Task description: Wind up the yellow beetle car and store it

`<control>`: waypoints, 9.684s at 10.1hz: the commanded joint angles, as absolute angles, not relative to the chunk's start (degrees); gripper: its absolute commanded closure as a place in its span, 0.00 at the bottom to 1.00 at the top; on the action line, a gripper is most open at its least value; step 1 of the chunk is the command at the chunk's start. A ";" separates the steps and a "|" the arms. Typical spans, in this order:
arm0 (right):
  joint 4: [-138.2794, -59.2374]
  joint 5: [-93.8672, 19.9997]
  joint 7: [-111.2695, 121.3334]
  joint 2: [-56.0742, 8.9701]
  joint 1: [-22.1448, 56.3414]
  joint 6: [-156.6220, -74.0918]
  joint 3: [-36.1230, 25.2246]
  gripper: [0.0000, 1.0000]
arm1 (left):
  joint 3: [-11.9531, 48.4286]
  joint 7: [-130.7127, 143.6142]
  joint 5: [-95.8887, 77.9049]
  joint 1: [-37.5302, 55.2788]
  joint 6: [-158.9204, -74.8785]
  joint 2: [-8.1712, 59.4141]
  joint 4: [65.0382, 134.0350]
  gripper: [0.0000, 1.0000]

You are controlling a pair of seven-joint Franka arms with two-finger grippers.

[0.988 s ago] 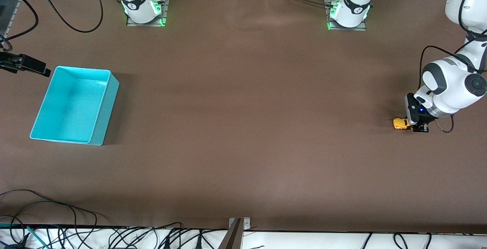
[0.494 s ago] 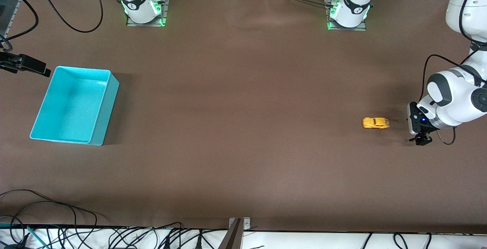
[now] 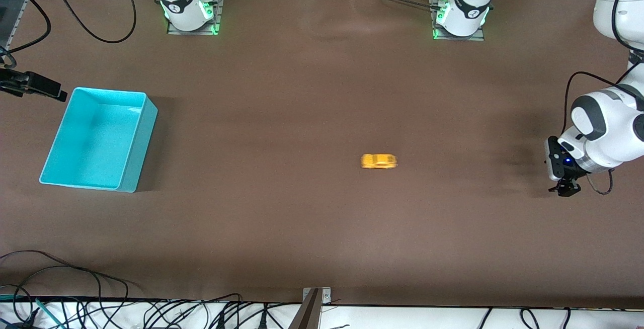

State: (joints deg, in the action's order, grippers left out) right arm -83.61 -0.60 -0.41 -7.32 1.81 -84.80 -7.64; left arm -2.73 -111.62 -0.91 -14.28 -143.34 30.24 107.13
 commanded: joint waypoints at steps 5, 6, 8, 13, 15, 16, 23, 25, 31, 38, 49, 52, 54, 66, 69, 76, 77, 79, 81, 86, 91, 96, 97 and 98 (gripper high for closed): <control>-83.06 -1.50 0.35 -7.91 1.67 -84.46 -7.73 0.00 | -2.90 -112.41 -2.64 -12.66 -141.77 16.79 114.79 0.00; -83.06 -1.41 1.74 -8.35 1.67 -84.55 -7.73 0.00 | -2.81 -112.41 -2.90 -12.57 -141.68 16.09 114.52 0.00; -82.88 -1.23 3.78 -10.54 1.76 -84.64 -7.73 0.00 | -2.64 -110.41 -2.90 -12.13 -141.33 14.25 114.35 0.00; -82.97 -1.05 26.57 -15.28 2.98 -92.09 -6.94 0.00 | -2.64 -94.02 -3.08 -10.11 -134.93 4.15 114.35 0.00; -83.14 -1.23 36.60 -18.18 4.56 -92.37 -6.94 0.00 | -2.64 -82.67 -2.90 -8.53 -126.87 -0.68 114.35 0.00; -83.14 -1.49 42.48 -19.41 4.74 -94.20 -6.86 0.00 | -2.64 -77.05 -2.64 -8.35 -122.04 -2.79 113.13 0.00; -89.12 -11.66 78.63 -26.09 3.96 -107.31 -6.50 0.00 | 1.57 -23.48 0.09 -4.57 -84.23 -4.48 92.48 0.00; -89.03 -12.40 78.58 -27.42 4.74 -111.15 -6.59 0.00 | 3.68 -10.16 -0.79 -4.48 -80.96 -4.13 90.19 0.00; -92.54 -11.69 83.06 -32.52 5.97 -117.49 -6.59 0.00 | 3.34 -0.26 -0.88 -1.23 -79.63 -1.76 86.49 0.00; -111.18 -12.13 88.42 -29.36 5.98 -139.22 -6.42 0.00 | 3.60 -0.61 -0.79 -0.88 -79.54 -1.67 86.57 0.00; -117.15 -12.74 88.24 -27.42 5.80 -142.19 -6.15 0.00 | 3.52 -0.62 -0.88 -1.32 -79.63 -1.67 86.57 0.00; -118.39 -13.89 88.42 -27.51 5.80 -143.61 -6.15 0.68 | 3.52 -0.62 -0.88 -1.23 -79.63 -1.67 86.57 0.00; -118.39 -13.89 88.42 -27.07 5.80 -143.26 -6.15 1.00 | 3.52 -0.53 -0.88 -1.32 -79.63 -1.67 86.57 0.00; -108.46 -12.83 89.29 -19.23 5.54 -121.46 -20.81 1.00 | 3.60 -0.44 -0.97 -1.05 -79.63 -1.67 86.57 0.00; -110.55 -12.83 89.47 -23.90 3.70 -127.86 -23.12 1.00 | 3.60 -0.35 -0.97 -1.05 -79.63 -1.67 86.57 0.00; -116.46 -13.80 89.38 -27.50 2.64 -136.31 -23.03 1.00 | 5.01 -0.17 -0.97 -0.79 -79.63 -1.67 86.48 0.00; -116.46 -13.89 89.47 -27.77 2.46 -136.41 -23.03 1.00 | 5.01 -0.18 -0.97 -0.88 -79.63 -1.67 86.48 0.00; -116.46 -13.97 89.38 -28.38 2.11 -136.67 -22.94 1.00 | 5.01 -0.18 -0.97 -0.88 -79.63 -1.67 86.48 0.00; -116.37 -14.50 89.38 -28.74 1.93 -136.58 -22.85 1.00 | 5.01 -0.18 -0.97 -0.88 -79.63 -1.67 86.48 0.00; -116.37 -14.59 89.38 -28.83 1.93 -136.23 -22.85 0.55 | 5.01 -0.18 -0.97 -0.88 -79.63 -1.67 86.40 0.00; -114.62 -15.21 88.59 -25.50 3.07 -133.96 -22.68 0.01 | 5.01 -0.18 -0.97 -0.88 -79.63 -1.67 86.40 0.00; -96.38 -12.23 68.71 -21.18 5.53 -108.70 -22.85 0.01 | 5.01 -0.18 -0.97 -0.88 -79.63 -1.67 86.40 0.00; -90.93 -10.56 60.99 -21.27 6.67 -102.28 -22.68 0.01 | 5.01 -0.18 -0.97 -0.88 -79.63 -1.67 86.40 0.00; -86.62 -10.29 52.29 -21.18 7.72 -97.52 -22.68 0.00 | 5.01 -0.18 -0.97 -0.88 -79.63 -1.67 86.48 0.00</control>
State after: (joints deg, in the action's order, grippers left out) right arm -93.73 -12.03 62.57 -20.27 6.33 -104.62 -22.68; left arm 4.97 -0.72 -1.14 -1.04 -81.00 -2.59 88.55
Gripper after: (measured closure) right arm 0.004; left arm 0.000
